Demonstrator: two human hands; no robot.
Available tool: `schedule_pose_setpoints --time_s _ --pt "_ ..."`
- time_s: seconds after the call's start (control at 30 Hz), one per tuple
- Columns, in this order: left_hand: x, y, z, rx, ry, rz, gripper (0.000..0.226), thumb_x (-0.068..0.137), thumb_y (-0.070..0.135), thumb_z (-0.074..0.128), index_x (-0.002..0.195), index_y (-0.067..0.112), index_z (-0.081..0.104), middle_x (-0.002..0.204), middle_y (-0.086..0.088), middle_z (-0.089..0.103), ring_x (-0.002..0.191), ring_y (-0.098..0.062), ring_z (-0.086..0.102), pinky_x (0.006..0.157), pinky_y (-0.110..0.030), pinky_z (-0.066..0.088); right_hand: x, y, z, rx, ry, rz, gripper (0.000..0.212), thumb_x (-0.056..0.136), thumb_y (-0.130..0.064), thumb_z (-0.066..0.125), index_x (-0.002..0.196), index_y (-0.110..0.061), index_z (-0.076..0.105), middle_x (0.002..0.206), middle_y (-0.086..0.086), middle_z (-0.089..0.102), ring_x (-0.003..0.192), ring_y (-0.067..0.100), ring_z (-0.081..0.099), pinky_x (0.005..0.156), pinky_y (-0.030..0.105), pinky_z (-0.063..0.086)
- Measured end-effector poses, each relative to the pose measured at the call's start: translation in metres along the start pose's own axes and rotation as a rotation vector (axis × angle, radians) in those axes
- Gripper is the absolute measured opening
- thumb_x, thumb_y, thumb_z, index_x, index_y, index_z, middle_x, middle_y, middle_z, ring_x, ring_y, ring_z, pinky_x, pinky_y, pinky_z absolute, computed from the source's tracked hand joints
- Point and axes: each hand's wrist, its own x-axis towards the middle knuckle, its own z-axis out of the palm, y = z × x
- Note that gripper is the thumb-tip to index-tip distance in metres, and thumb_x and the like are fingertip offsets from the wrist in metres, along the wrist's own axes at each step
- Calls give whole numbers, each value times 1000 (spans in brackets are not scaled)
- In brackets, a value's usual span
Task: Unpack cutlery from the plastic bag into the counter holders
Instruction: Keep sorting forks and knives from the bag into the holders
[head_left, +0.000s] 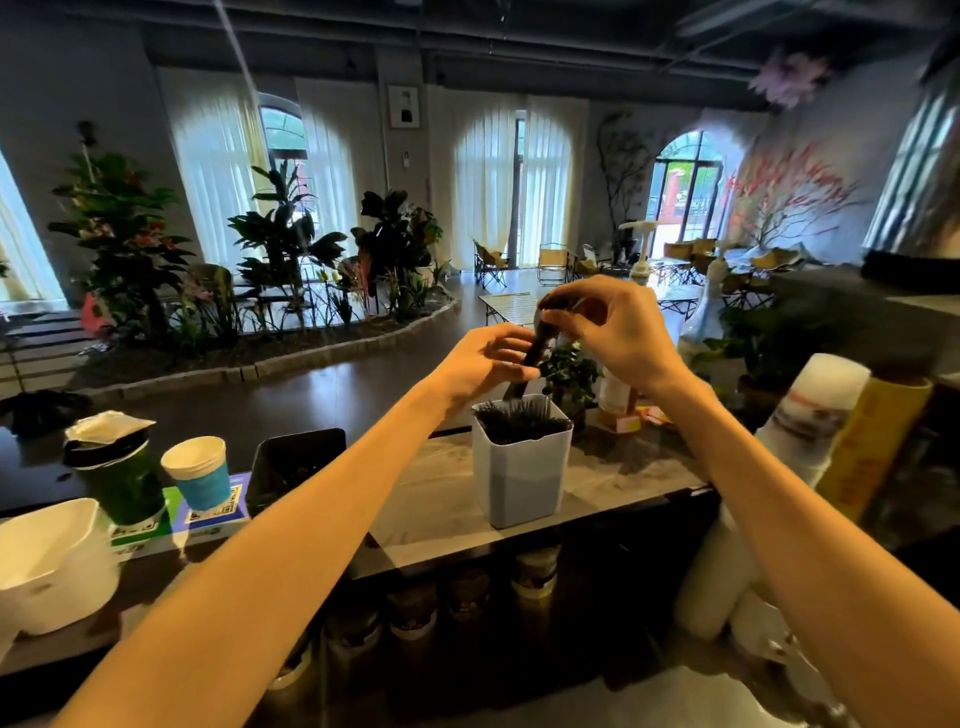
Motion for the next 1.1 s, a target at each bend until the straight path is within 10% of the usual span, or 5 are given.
schedule_pose_setpoints --time_s 0.23,0.57,0.8,0.97,1.1 --pt "21 -63 -2 429 218 -78 37 87 -15 56 112 9 69 113 -11 69 107 -29 65 77 -26 54 9 61 25 -47 6 49 22 89 -15 76 110 -11 76 103 5 72 86 14 66 80 13 53" --pt "4 -101 6 790 123 -157 44 108 24 37 150 10 42 154 -8 44 143 -24 39 116 -34 31 -16 103 97 -200 -560 200 38 108 -31 41 128 -13 67 127 12 69 119 29 61 104 42 46" --pt "-9 -93 4 653 180 -175 42 109 18 33 148 9 42 152 -10 43 144 -26 35 115 -36 31 -36 105 94 -93 -401 278 48 108 -40 37 148 -16 49 149 11 51 138 29 47 115 46 37" --pt "-55 -86 16 479 447 -102 25 106 22 45 123 14 61 119 -6 63 107 -19 60 87 -27 51 -98 69 72 83 -21 298 37 108 -35 41 124 -14 67 117 5 69 108 17 63 93 35 50" --pt "-119 -86 41 340 508 -110 17 104 19 50 112 12 64 107 -1 68 99 -8 62 77 -6 46 -171 30 80 420 -90 526 48 105 -50 37 105 -21 74 101 -7 75 94 8 70 84 29 55"
